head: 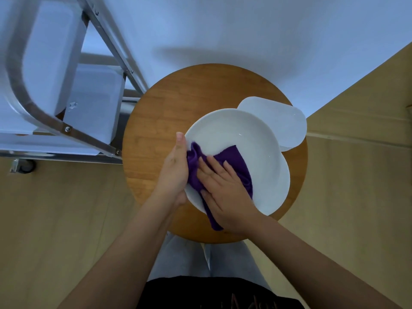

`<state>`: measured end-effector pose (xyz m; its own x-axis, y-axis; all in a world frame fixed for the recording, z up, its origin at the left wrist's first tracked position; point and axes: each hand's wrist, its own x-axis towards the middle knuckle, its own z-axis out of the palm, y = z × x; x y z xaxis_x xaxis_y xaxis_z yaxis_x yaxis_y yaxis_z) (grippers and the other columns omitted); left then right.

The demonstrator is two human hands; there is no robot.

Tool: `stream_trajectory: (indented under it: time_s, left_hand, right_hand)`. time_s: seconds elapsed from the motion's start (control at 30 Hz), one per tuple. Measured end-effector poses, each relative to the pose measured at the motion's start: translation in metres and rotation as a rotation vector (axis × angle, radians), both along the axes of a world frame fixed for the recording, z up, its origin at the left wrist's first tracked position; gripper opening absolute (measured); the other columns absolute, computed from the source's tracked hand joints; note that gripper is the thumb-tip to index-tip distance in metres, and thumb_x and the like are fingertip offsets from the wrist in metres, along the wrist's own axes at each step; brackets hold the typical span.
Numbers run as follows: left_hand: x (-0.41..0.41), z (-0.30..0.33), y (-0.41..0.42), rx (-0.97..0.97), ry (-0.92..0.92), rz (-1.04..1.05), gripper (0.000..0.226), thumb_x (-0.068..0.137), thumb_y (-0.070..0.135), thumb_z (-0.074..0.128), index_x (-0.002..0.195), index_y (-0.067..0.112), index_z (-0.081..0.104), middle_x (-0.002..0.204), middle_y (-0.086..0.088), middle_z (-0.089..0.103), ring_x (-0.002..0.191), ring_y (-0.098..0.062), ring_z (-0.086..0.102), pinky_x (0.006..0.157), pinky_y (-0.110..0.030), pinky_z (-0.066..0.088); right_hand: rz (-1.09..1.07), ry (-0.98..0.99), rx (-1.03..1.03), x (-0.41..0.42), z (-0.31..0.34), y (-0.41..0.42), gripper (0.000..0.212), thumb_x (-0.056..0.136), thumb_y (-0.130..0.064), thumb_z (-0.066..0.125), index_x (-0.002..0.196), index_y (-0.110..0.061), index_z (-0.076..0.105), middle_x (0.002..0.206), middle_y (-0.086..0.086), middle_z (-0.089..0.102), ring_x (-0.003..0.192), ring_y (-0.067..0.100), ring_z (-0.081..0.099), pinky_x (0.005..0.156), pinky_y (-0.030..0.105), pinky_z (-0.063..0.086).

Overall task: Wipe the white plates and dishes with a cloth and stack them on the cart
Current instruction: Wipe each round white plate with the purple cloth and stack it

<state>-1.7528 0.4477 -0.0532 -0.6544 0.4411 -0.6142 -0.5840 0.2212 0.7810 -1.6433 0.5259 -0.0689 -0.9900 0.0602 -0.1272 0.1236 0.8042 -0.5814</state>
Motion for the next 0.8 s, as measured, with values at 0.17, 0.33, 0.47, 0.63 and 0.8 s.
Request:
stream_trajectory:
  time_s: [0.17, 0.33, 0.47, 0.63, 0.8]
  left_hand:
    - [-0.024, 0.012, -0.008, -0.010, 0.108, -0.147, 0.049, 0.064, 0.082, 0.038, 0.078, 0.047, 0.069, 0.077, 0.011, 0.072, 0.072, -0.008, 0.070, 0.057, -0.024, 0.055]
    - [-0.027, 0.019, -0.004, 0.008, 0.063, -0.186, 0.051, 0.068, 0.079, 0.036, 0.084, 0.044, 0.068, 0.075, 0.008, 0.072, 0.067, -0.007, 0.070, 0.056, -0.026, 0.057]
    - [-0.021, 0.026, -0.004, -0.010, 0.022, -0.172, 0.063, 0.074, 0.077, 0.032, 0.111, 0.034, 0.060, 0.087, 0.001, 0.072, 0.078, -0.017, 0.071, 0.055, -0.028, 0.054]
    - [-0.024, 0.045, -0.005, 0.044, -0.027, -0.059, 0.055, 0.084, 0.071, 0.033, 0.097, 0.029, 0.065, 0.081, 0.004, 0.075, 0.076, -0.012, 0.071, 0.056, -0.023, 0.056]
    - [-0.030, 0.065, -0.013, 0.072, -0.074, -0.019, 0.054, 0.082, 0.074, 0.036, 0.099, 0.032, 0.065, 0.093, 0.001, 0.075, 0.096, -0.020, 0.067, 0.076, -0.034, 0.057]
  right_hand:
    - [0.138, 0.034, 0.108, 0.036, 0.006, 0.019, 0.040, 0.086, -0.019, 0.040, 0.116, -0.013, 0.065, 0.124, 0.002, 0.062, 0.122, 0.016, 0.053, 0.109, 0.039, 0.024]
    - [-0.086, 0.239, 0.136, 0.041, 0.030, 0.037, 0.035, 0.076, -0.016, 0.038, 0.075, -0.004, 0.072, 0.073, 0.011, 0.070, 0.064, 0.025, 0.065, 0.065, 0.033, 0.056]
    - [-0.805, 0.306, -0.392, 0.015, 0.058, 0.042, 0.026, 0.079, -0.014, 0.034, 0.080, -0.018, 0.060, 0.065, -0.001, 0.055, 0.059, 0.007, 0.048, 0.052, 0.012, 0.036]
    - [-0.069, 0.018, 0.089, -0.006, 0.070, -0.005, 0.057, 0.095, -0.044, 0.026, 0.146, -0.017, 0.029, 0.148, 0.006, 0.036, 0.138, 0.018, 0.027, 0.114, 0.026, 0.012]
    - [0.075, 0.076, 0.390, -0.031, 0.083, -0.005, 0.065, 0.093, -0.047, 0.032, 0.144, -0.006, 0.031, 0.149, 0.018, 0.031, 0.139, 0.033, 0.027, 0.111, 0.042, 0.011]
